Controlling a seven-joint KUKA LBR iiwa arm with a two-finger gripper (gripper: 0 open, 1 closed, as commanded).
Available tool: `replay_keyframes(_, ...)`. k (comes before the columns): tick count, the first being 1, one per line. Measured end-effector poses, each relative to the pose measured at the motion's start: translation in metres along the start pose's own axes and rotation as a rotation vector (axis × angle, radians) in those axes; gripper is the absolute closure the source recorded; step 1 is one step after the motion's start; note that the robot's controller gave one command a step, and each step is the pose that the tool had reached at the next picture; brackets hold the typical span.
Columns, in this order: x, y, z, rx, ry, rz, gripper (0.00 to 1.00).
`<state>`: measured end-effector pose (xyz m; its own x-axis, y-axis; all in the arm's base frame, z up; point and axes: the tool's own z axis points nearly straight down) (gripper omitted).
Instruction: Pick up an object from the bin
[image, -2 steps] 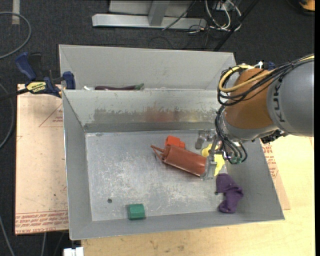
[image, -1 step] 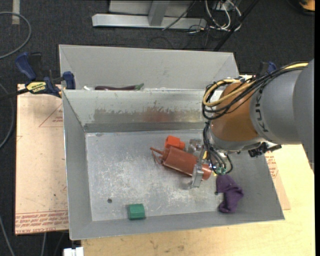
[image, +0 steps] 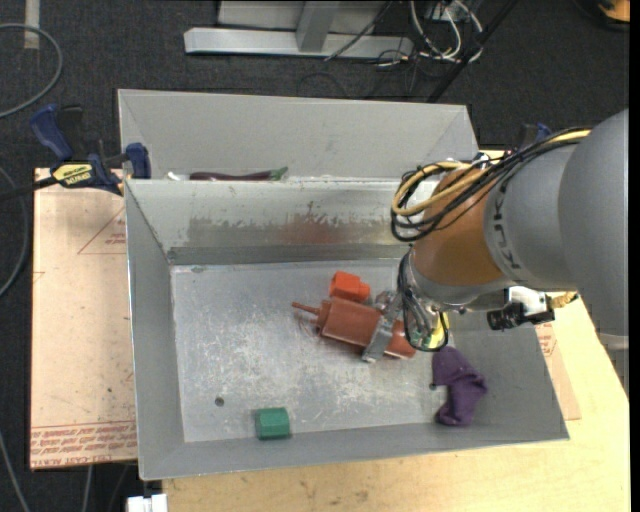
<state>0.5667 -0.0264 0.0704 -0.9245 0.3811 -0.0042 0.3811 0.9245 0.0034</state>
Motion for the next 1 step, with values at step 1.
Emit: replay_keyframes(1,0.0,0.0,0.0,0.0,0.0,0.0,1.0)
